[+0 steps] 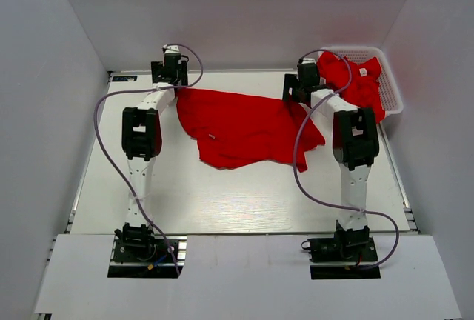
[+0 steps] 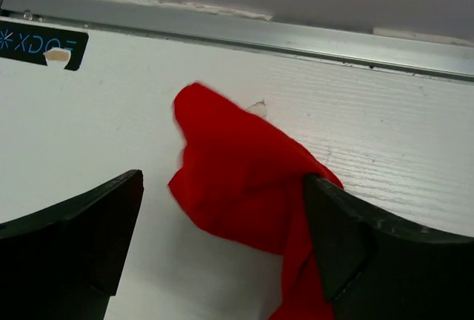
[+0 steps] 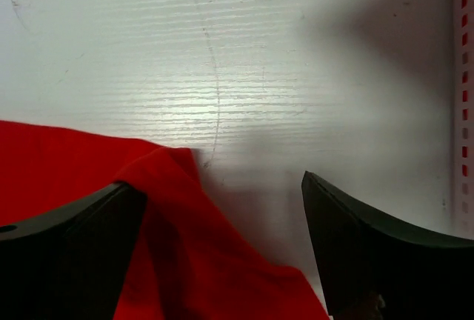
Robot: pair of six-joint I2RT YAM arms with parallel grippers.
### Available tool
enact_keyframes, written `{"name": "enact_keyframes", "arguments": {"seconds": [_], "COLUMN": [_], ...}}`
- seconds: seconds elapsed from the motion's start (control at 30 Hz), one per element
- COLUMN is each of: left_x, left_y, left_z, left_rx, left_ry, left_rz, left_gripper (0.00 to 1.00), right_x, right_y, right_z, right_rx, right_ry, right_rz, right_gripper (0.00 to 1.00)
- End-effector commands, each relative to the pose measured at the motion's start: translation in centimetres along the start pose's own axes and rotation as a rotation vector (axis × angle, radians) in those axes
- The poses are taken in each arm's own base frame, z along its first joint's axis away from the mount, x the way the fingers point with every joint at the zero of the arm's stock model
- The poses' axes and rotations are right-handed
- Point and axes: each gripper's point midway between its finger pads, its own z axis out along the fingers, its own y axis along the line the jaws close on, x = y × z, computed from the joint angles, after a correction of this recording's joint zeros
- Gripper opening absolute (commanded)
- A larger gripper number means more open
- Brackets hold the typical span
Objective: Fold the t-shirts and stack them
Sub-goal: Flatten out the tshirt
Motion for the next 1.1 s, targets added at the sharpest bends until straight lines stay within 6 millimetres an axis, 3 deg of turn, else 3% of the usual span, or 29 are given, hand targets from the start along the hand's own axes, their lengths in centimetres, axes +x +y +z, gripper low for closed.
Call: {"name": "enact_keyframes", "arguments": {"seconds": [0.0, 0.03, 0.1, 0.13, 0.2, 0.23, 0.3, 0.33, 0.37, 0.43, 0.47, 0.5, 0.53, 0.57, 0.6, 0.63, 0.67, 0.7, 0.73, 0.77, 0.8, 0.83, 0.9, 0.93, 1.07], "left_x": [-8.6, -10.0, -10.3, -10.5, -11.8, -11.5, -11.2, -11.6, -11.4, -9.8, -10.7, -10.2, -9.2, -9.0, -7.8, -6.0, -6.0, -4.7, -3.2, -3.4, -2.7, 0.0, 1.5, 3.3, 7.7], "left_y": [0.6, 0.9, 0.3, 0.7, 1.7, 1.5, 1.7, 1.9, 1.7, -0.2, -0.9, -1.7, -2.7, -4.7, -6.1, -10.0, -10.1, -13.3, -14.9, -16.5, -17.9, -20.4, -22.8, -25.0, -30.2], "left_z": [-4.2, -5.4, -7.1, -7.9, -10.6, -11.5, -13.4, -15.0, -15.8, -17.5, -19.5, -20.3, -20.8, -22.4, -23.0, -25.8, -25.9, -28.3, -29.6, -31.4, -33.0, -35.6, -38.3, -41.0, -45.3], "left_rx": [0.058, 0.076, 0.153, 0.154, 0.164, 0.171, 0.182, 0.190, 0.216, 0.325, 0.361, 0.386, 0.402, 0.443, 0.466, 0.516, 0.516, 0.586, 0.637, 0.700, 0.745, 0.806, 0.852, 0.900, 0.975], "left_ry": [-0.153, -0.170, -0.136, -0.123, -0.110, -0.098, -0.068, -0.070, -0.056, -0.013, -0.043, -0.037, -0.019, -0.026, -0.001, 0.004, 0.004, 0.007, 0.022, -0.011, -0.019, -0.009, -0.024, -0.025, -0.014], "left_rz": [-0.081, -0.087, -0.056, -0.051, -0.061, -0.052, -0.034, -0.029, -0.032, -0.034, -0.033, -0.021, -0.004, 0.019, 0.045, 0.122, 0.122, 0.169, 0.197, 0.199, 0.207, 0.260, 0.292, 0.342, 0.509], "left_gripper": [1.00, 1.00, 1.00, 1.00, 1.00, 1.00, 1.00, 1.00, 1.00, 1.00, 1.00, 1.00, 1.00, 1.00, 1.00, 1.00, 1.00, 1.00, 1.00, 1.00, 1.00, 1.00, 1.00, 1.00, 1.00], "right_x": [-5.0, -5.9, -7.5, -6.5, -7.6, -6.3, -6.7, -4.8, -4.5, -2.6, -1.9, -1.2, -1.4, 1.3, 1.7, 3.1, 2.6, 2.3, 4.7, 3.8, 4.2, 6.0, 6.3, 7.0, 6.8], "right_y": [1.0, 1.2, 1.1, 1.4, 1.1, 1.1, 0.8, -0.1, -0.3, -1.4, -2.2, -3.0, -3.4, -4.6, -5.0, -6.2, -6.2, -6.8, -8.2, -8.9, -9.7, -11.2, -13.4, -14.9, -17.5], "right_z": [-2.7, -3.8, -6.4, -6.7, -9.6, -9.8, -11.8, -12.4, -13.1, -14.4, -15.3, -16.1, -17.5, -17.4, -17.9, -19.7, -20.4, -21.5, -21.4, -23.2, -23.6, -23.8, -25.7, -26.3, -29.3], "right_rx": [-0.054, -0.066, -0.070, -0.089, -0.094, -0.100, -0.094, -0.055, -0.037, 0.017, 0.047, 0.078, 0.090, 0.143, 0.158, 0.190, 0.184, 0.206, 0.261, 0.273, 0.301, 0.376, 0.449, 0.502, 0.576], "right_ry": [-0.107, -0.129, -0.166, -0.146, -0.169, -0.131, -0.127, -0.045, -0.031, 0.029, 0.028, 0.027, 0.004, 0.044, 0.041, 0.028, 0.007, -0.024, 0.005, -0.054, -0.064, -0.055, -0.108, -0.108, -0.173], "right_rz": [0.001, -0.011, 0.010, 0.020, 0.043, 0.041, 0.052, 0.050, 0.069, 0.075, 0.093, 0.121, 0.157, 0.166, 0.200, 0.264, 0.270, 0.301, 0.317, 0.358, 0.370, 0.369, 0.415, 0.431, 0.474], "right_gripper": [0.90, 0.90, 0.90, 0.90, 0.90, 0.90, 0.90, 0.90, 0.90, 0.90, 0.90, 0.90, 0.90, 0.90, 0.90, 0.90, 0.90, 0.90, 0.90, 0.90, 0.90, 0.90, 0.90, 0.90, 0.90]}}
